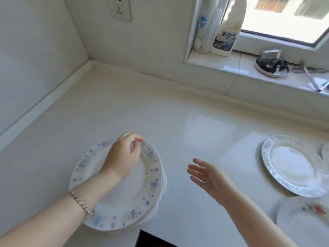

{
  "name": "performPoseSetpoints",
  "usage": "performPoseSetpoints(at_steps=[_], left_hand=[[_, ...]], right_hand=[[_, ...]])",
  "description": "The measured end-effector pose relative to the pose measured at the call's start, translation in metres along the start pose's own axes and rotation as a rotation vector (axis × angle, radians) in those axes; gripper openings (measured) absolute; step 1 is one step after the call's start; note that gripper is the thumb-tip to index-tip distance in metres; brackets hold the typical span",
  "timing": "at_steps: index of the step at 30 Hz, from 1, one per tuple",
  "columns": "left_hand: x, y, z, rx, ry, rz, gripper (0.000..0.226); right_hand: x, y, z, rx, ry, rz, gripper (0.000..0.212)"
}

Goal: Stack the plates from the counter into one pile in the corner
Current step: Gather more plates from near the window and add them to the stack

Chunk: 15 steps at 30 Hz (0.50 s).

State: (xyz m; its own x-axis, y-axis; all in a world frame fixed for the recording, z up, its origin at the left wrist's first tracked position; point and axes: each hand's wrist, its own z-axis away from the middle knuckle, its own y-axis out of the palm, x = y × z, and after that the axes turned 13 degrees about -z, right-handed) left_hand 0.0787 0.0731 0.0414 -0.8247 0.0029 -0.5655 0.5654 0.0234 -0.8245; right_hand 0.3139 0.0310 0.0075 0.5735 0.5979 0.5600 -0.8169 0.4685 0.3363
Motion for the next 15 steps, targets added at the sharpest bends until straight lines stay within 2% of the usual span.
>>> performPoseSetpoints(at_steps=[3,5,8,9,11,13,15], left_hand=[[-0.056,0.036,-0.008,0.244,0.054,0.054,0.024],[-0.089,0.061,-0.008,0.334,0.104,0.091,0.031],[-0.134,0.096,-0.001,0.453,0.138,0.125,0.034],[-0.148,0.106,0.003,0.482,0.144,0.131,0.032],[-0.17,0.127,0.012,0.539,0.134,0.139,0.029],[-0.188,0.145,0.021,0.588,0.108,0.138,0.027],[-0.202,0.162,0.03,0.614,0.065,0.146,0.027]], right_hand=[[0.034,-0.072,0.006,-0.233,0.004,-0.294,0.014],[0.055,-0.125,0.007,-0.398,-0.075,-0.36,0.016],[0.082,-0.199,0.01,-0.586,-0.168,-0.245,0.042],[0.088,-0.22,0.011,-0.655,-0.196,-0.172,0.045],[0.1,-0.255,0.012,-0.766,-0.25,-0.023,0.032],[0.112,-0.281,0.005,-0.803,-0.281,0.086,0.018],[0.119,-0.306,-0.013,-0.777,-0.253,0.162,0.032]])
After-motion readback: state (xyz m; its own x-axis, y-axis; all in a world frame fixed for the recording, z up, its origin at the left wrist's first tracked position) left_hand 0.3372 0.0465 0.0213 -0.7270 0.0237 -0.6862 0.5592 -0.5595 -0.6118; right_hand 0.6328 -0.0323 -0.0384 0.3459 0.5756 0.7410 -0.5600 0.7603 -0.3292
